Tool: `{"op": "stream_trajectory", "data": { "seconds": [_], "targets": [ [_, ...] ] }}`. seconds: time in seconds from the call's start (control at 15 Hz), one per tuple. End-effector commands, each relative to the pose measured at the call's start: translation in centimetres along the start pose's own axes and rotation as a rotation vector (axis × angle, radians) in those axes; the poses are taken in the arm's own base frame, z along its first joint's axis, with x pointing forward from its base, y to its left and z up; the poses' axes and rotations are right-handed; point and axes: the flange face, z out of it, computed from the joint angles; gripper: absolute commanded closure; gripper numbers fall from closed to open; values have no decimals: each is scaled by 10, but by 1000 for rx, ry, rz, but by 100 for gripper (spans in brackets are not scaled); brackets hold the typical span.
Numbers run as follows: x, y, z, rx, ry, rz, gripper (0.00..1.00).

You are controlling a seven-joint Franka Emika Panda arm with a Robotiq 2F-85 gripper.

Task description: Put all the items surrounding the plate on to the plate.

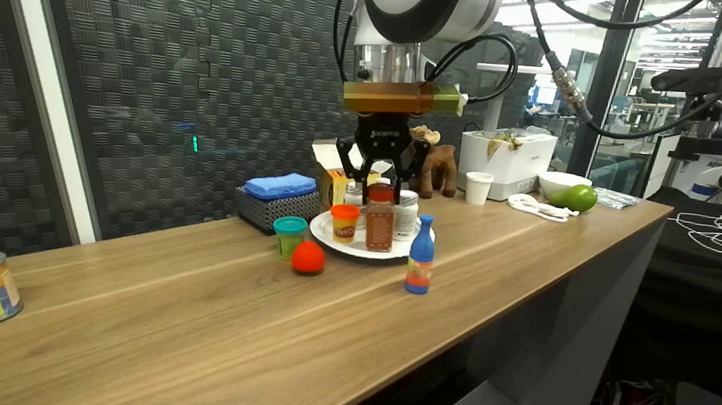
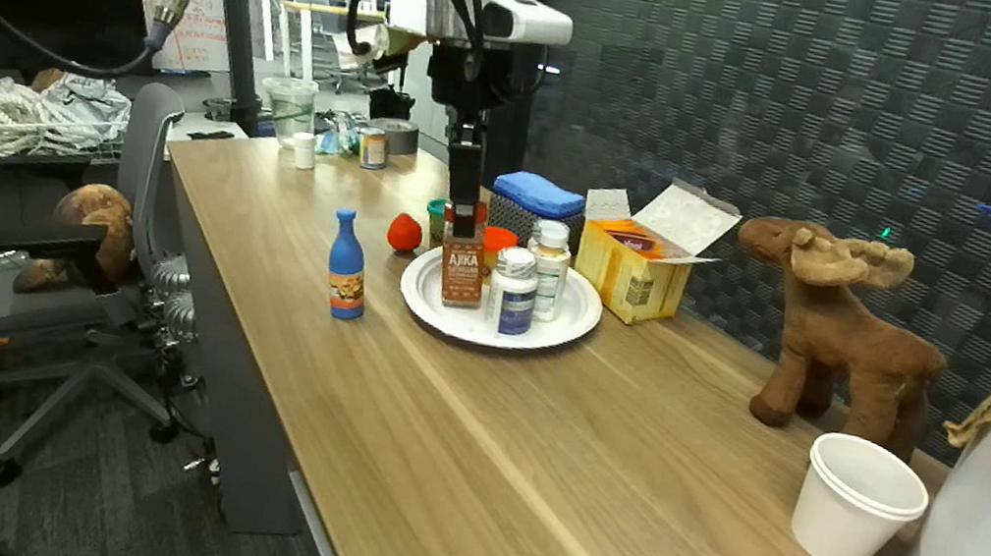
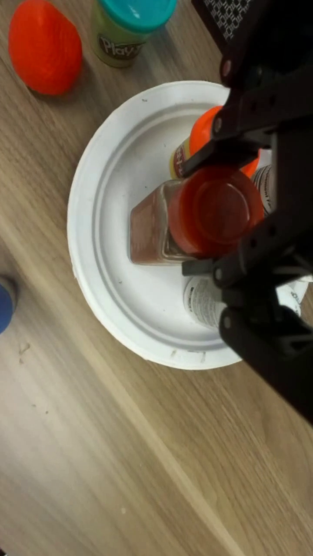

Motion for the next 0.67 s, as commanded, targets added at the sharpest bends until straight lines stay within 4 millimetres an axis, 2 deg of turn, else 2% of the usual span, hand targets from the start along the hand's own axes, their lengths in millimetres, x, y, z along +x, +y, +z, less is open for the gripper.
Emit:
{"op": "stream_trajectory", "data": {
  "seconds": [0.0,0.27,0.6],
  "targets": [
    [17,-6,-10,14,23,2,76],
    [30,-7,-14,24,45,20,76],
    [42,-5,-4,9,44,39,76]
  ]
}}
